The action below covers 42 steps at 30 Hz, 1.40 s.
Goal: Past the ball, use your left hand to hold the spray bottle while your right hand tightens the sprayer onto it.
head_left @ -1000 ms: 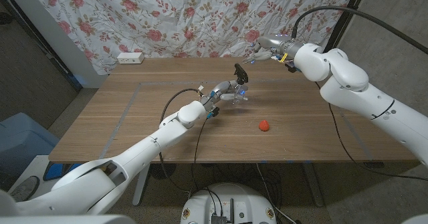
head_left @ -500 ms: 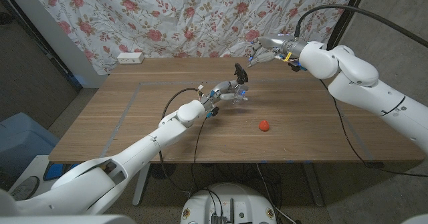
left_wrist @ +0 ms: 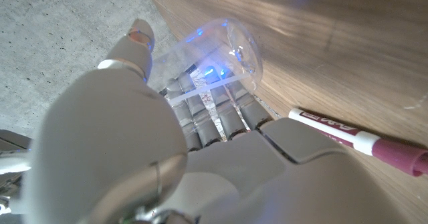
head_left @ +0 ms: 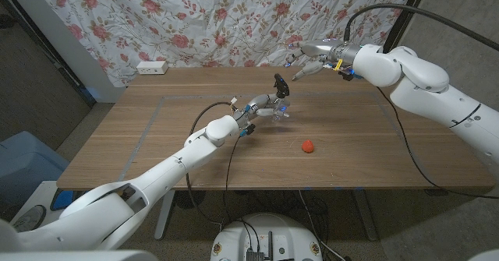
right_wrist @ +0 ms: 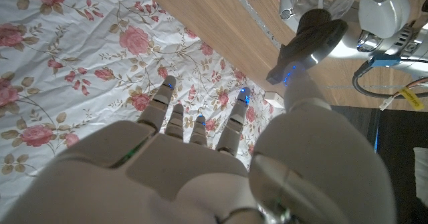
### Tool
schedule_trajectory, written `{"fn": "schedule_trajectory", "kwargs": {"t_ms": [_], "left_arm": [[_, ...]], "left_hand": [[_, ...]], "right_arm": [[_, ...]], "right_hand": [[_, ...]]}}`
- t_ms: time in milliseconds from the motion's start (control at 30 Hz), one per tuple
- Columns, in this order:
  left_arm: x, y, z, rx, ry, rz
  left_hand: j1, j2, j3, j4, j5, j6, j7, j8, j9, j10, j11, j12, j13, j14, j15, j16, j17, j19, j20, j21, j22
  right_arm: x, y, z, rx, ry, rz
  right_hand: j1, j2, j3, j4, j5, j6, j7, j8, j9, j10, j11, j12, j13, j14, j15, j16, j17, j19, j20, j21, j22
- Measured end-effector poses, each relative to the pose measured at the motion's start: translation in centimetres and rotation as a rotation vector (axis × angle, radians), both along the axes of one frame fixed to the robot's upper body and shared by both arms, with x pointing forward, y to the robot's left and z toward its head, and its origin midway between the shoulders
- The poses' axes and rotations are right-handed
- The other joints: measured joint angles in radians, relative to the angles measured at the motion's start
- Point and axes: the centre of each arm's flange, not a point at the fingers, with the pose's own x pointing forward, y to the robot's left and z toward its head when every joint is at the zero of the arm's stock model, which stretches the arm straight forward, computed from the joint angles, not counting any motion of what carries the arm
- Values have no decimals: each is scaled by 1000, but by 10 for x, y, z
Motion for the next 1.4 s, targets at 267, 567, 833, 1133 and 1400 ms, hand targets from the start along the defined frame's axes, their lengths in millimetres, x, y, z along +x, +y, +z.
{"fn": "schedule_trajectory", "kwargs": {"t_ms": [267,567,833,1133,1400], "left_arm": [[1,-1,-1,7,6,-6],[0,0,-1,9,9,-5],[-1,1,-3,10,15,-4],[-3,2,-4,10,17,0],[-4,2,-5,7,19,2]], "left_hand": [[0,0,0,0,0,1,-1,0,0,0,0,0,0,4,4,0,0,0,0,0,0],[0,0,0,0,0,2,-2,8,0,0,0,0,5,4,4,0,0,0,0,0,0],[0,0,0,0,0,2,-2,8,0,0,0,-4,5,4,4,0,0,0,0,0,0],[0,0,0,0,0,2,-2,8,-3,3,4,-4,5,4,4,0,0,0,0,0,0],[0,0,0,0,0,2,-2,8,-5,2,6,-8,5,4,4,-7,0,0,0,0,0]], "right_arm": [[4,-2,-1,-40,5,37],[10,-5,-3,-49,2,94],[15,-8,-5,-43,6,142],[18,-8,-8,-44,12,188],[21,-6,-11,-47,19,225]], "right_hand": [[64,-9,19,-4,14,-33,2,-8,0,-41,-5,0,0,-25,8,-7,-2,-50,14,-8,0],[117,-6,38,-6,22,-33,2,-8,0,-55,-20,8,0,-59,9,-10,-3,-118,18,-15,0],[154,-17,47,-6,32,-6,-3,5,5,-56,-29,9,0,-69,13,-10,-3,-132,10,-15,0],[178,-12,62,-7,36,30,-3,20,9,-54,-41,8,-3,-80,13,-10,-3,-139,3,-7,0],[204,-20,62,-7,36,55,-3,31,14,-52,-54,16,-3,-85,7,-10,-5,-142,-1,-7,0]]}}
